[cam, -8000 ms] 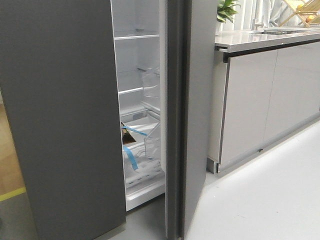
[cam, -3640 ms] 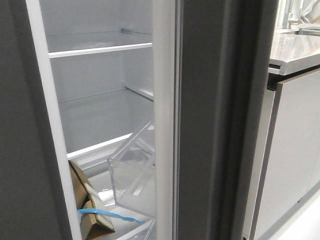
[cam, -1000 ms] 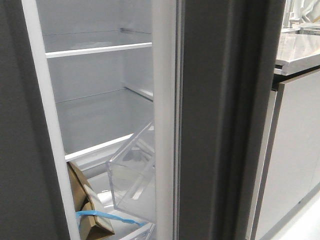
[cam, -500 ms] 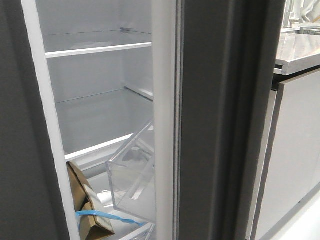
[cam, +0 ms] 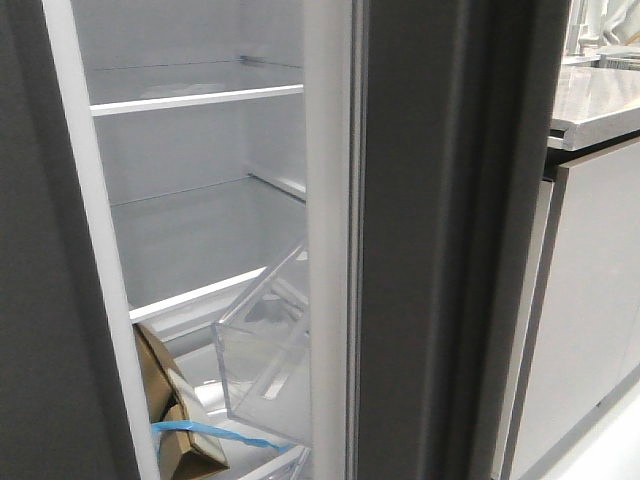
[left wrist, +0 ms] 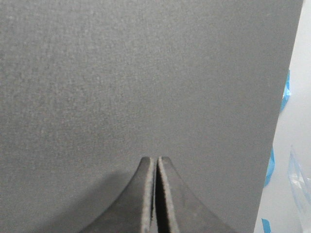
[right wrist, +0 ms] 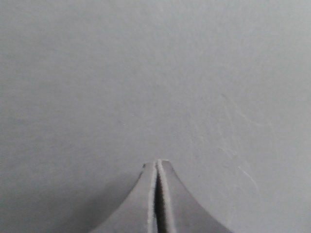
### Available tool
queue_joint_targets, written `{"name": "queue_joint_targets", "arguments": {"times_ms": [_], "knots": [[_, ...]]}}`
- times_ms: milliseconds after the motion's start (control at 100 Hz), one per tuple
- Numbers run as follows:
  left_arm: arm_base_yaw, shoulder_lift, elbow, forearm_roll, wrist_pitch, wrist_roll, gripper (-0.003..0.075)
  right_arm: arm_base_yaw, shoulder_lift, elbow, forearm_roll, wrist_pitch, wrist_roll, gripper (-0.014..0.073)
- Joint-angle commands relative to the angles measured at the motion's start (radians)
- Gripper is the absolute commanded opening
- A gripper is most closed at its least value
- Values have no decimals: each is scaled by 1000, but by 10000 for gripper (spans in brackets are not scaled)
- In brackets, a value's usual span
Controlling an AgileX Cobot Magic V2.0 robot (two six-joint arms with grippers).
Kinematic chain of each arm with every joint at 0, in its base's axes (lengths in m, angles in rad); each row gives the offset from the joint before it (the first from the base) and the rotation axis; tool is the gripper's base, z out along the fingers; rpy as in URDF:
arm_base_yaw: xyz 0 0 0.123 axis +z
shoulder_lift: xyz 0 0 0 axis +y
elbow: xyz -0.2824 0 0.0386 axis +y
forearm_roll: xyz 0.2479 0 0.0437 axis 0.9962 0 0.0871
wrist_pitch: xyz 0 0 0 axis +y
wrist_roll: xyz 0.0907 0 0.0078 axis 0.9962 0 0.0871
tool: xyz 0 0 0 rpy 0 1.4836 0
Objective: Close fridge door
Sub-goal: 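Push the grey door with both grippers until it shuts flush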
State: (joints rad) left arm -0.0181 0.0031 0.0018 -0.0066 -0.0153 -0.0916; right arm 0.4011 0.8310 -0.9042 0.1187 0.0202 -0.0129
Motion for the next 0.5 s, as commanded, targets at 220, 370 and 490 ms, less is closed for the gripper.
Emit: {"name": "queue_joint_targets", "arguments": {"times_ms": [220,370,490], "knots": [[-6,19,28,-2,-77,-4,-21,17,106,-103,10,-101,-1,-76],[-6,19,28,-2,-77,-4,-21,46,171,-166,8,-105,-1,-76],[-6,19,28,-2,-77,-4,-21,71,237,-222,4,-105,-1,-76]]}}
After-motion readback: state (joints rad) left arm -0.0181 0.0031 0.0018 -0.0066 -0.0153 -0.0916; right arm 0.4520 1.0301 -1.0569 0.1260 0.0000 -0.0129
